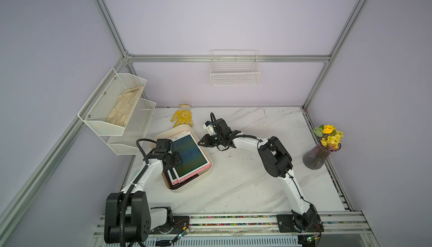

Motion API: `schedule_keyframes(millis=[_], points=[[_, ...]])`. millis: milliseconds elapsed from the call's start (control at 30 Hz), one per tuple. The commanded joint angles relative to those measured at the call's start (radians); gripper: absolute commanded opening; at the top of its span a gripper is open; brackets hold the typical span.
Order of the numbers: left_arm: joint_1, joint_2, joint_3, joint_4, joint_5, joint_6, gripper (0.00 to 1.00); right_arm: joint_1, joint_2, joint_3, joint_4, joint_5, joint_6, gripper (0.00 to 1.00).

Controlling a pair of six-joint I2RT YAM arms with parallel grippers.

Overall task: Take out the writing tablet from the storage box
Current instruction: Pick up the writing tablet from the storage box.

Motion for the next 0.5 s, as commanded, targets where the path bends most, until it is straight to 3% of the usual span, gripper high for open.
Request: schedule_keyframes(millis=[0, 467], points=[[-0.020, -0.047, -0.038, 0.098, 0.166, 0.005, 0.60, 0.025, 0.040, -0.001, 0.013, -0.064, 0.002, 0.23], [-0.020, -0.158, -0.059, 0.103, 0.149, -0.014, 0.54, 0.026, 0.023, -0.024, 0.053, -0.087, 0.030, 0.23]])
